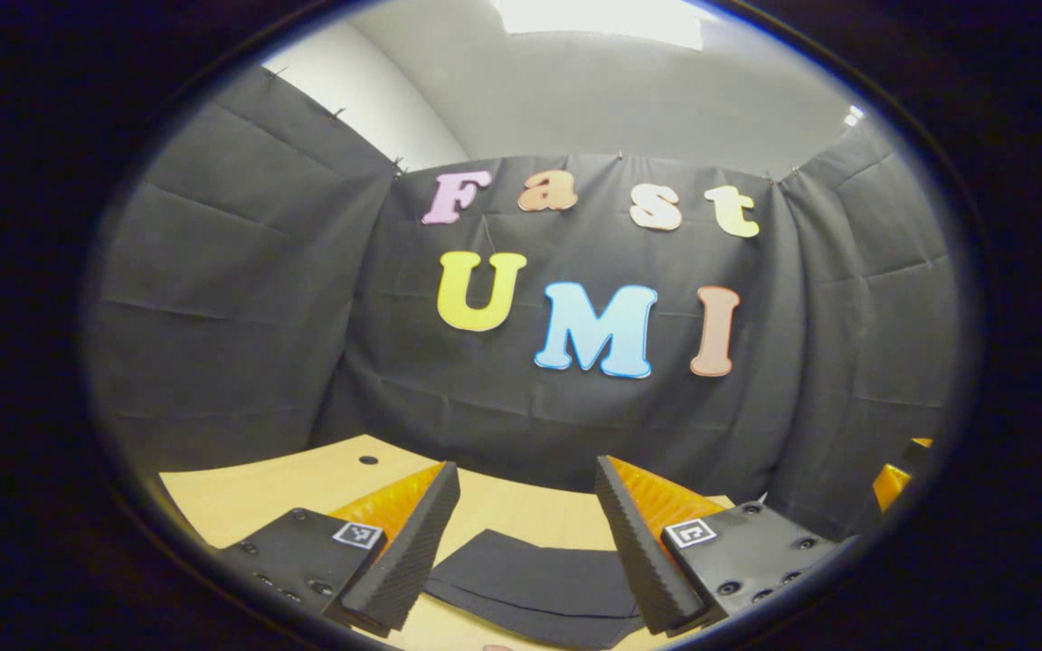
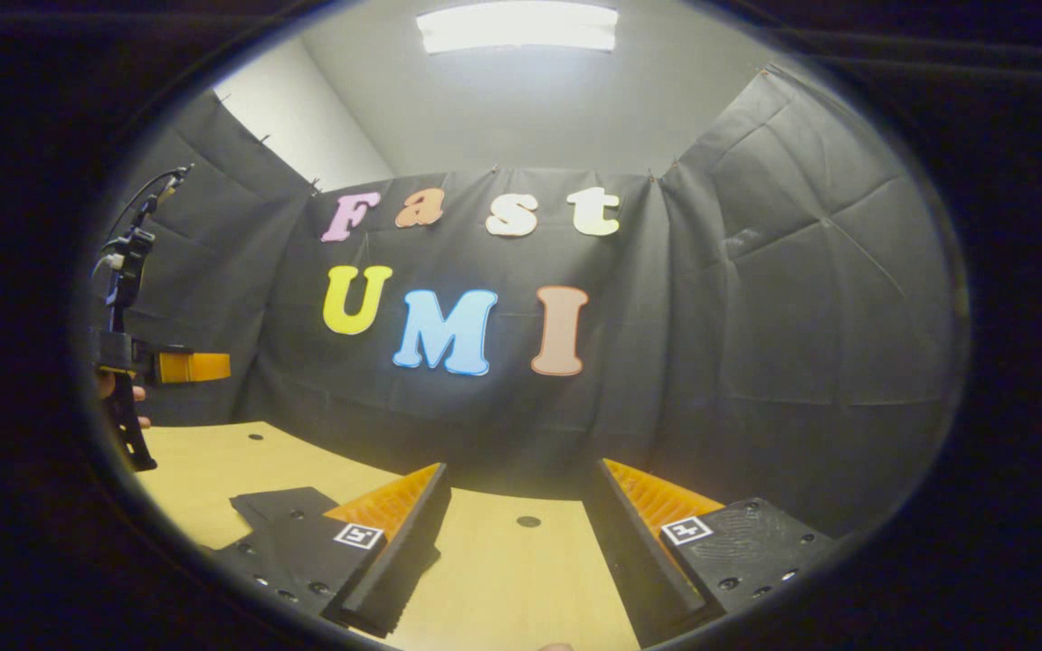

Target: Grasp the waist and the cuffs of the jeans and fold them to make the two legs overlap; first hold the waist and fold one-third of the jeans toward the cuffs, then hold the cuffs and fold the remaining one-third in the same direction to finish folding.

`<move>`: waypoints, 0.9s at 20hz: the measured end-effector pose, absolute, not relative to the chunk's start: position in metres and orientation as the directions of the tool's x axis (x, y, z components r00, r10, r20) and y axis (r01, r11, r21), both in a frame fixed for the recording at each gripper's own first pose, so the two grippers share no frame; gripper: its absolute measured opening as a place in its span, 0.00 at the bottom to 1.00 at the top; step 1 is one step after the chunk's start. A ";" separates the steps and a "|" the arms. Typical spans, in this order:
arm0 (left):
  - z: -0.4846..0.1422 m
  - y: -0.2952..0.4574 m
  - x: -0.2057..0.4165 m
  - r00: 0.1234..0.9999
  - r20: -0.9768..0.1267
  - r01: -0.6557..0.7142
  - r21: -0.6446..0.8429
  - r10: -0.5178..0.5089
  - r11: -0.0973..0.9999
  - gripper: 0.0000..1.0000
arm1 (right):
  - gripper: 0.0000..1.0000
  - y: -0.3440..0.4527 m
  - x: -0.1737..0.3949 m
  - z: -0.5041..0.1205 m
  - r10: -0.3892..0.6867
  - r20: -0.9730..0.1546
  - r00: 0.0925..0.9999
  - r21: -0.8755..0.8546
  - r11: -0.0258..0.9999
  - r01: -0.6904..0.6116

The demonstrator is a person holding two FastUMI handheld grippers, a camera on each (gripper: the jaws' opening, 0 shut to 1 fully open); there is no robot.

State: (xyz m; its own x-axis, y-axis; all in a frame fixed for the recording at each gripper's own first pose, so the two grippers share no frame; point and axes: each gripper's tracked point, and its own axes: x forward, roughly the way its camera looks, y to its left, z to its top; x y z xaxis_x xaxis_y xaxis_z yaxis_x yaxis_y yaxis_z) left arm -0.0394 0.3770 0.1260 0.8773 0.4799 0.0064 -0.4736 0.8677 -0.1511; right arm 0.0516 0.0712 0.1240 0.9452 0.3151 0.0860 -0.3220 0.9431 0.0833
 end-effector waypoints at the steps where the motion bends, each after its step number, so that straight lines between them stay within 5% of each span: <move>1: 0.128 0.368 -0.040 0.871 0.026 -0.482 -0.153 0.491 0.863 0.97 | 0.95 0.061 0.055 0.120 0.315 0.086 0.945 0.089 0.943 -0.322; 13: 0.096 0.186 0.029 0.930 0.068 -0.349 -0.154 0.362 0.924 0.96 | 0.95 -0.036 0.098 0.049 0.264 0.091 0.960 0.085 0.959 -0.271; 18: 0.032 0.086 0.089 0.966 0.090 -0.227 -0.143 0.241 0.963 0.99 | 0.96 -0.056 0.129 -0.011 0.255 0.069 0.964 0.066 0.963 -0.260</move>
